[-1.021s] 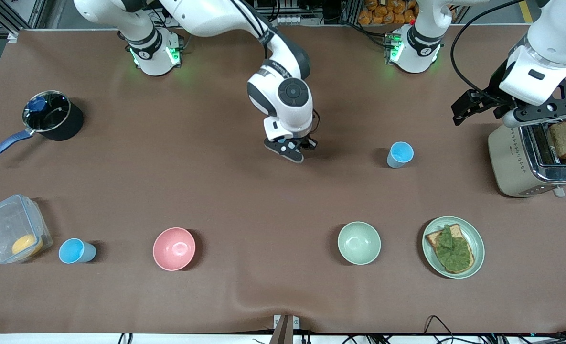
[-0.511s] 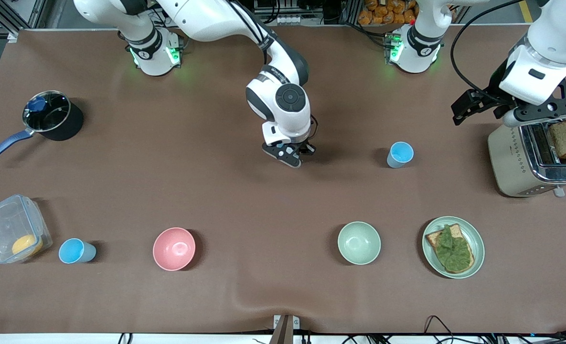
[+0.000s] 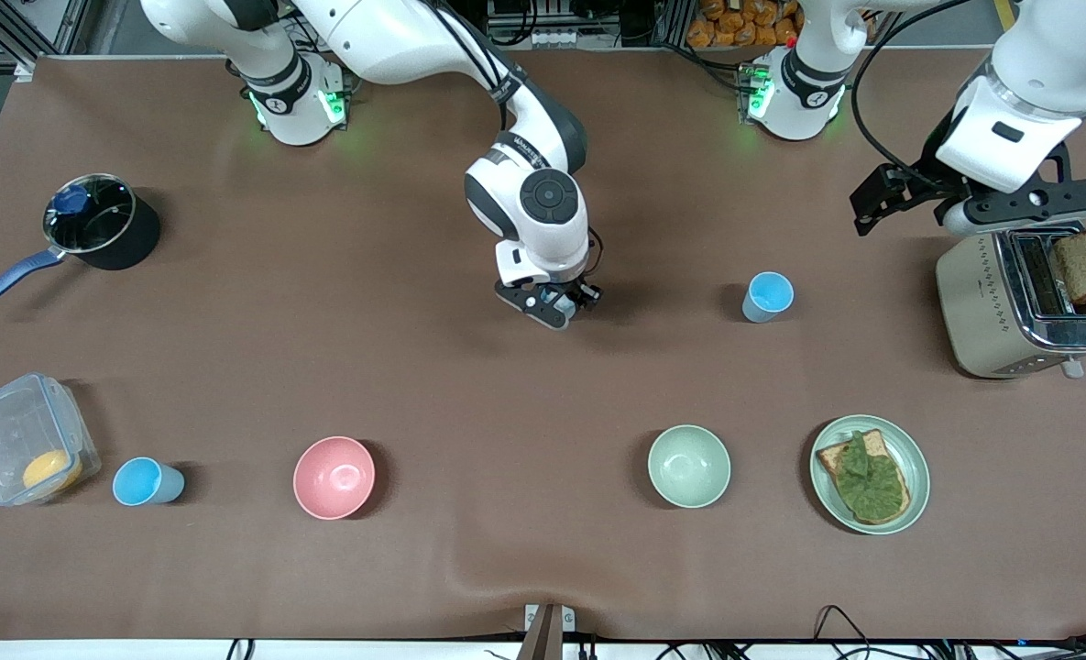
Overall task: Stack blue cups with both arms
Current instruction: 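Carry the cup to the table middle and lower it upright, then open the right gripper and withdraw the right arm to rest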
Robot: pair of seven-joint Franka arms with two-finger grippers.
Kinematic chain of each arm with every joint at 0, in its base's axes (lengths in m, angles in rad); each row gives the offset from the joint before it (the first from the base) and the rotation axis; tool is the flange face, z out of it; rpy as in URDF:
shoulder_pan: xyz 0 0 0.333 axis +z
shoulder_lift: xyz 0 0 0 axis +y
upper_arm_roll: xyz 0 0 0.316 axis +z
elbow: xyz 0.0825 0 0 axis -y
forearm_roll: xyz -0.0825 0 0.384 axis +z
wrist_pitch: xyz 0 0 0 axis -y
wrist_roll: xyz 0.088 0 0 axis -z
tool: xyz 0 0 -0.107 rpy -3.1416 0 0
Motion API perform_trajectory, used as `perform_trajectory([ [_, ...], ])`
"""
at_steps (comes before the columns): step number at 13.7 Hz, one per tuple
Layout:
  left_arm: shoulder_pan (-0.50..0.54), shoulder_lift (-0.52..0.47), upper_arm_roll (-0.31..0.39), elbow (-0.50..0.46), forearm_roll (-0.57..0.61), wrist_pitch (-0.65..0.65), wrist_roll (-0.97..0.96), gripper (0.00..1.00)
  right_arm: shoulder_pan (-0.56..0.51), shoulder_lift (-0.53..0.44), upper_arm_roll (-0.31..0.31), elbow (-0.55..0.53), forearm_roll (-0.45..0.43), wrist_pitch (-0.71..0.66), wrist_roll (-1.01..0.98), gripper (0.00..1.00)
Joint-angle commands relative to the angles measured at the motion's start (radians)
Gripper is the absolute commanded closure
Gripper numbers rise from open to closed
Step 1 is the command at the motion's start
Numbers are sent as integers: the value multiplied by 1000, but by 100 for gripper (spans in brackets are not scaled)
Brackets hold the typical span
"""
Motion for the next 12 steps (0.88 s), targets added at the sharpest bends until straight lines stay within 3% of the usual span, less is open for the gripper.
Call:
perform_trajectory([
  [1, 6, 9, -3, 25, -2, -24, -10, 0, -80, -48, 11, 14, -3, -79, -1, 0],
  [4, 16, 12, 3, 25, -2, -22, -9, 0, -196, -151, 11, 3, -1, -214, -121, 0],
  [7, 20, 24, 8, 26, -2, -22, -4, 0, -284, -284, -15, -110, 5, -218, -365, 0],
  [10, 41, 32, 16, 25, -6, -22, -15, 0, -276, -489, -194, -275, 25, -308, -618, 0],
  [12, 49, 59, 16, 20, -31, -5, 0, 0, -293, -571, -306, -273, 25, -455, -794, 0],
])
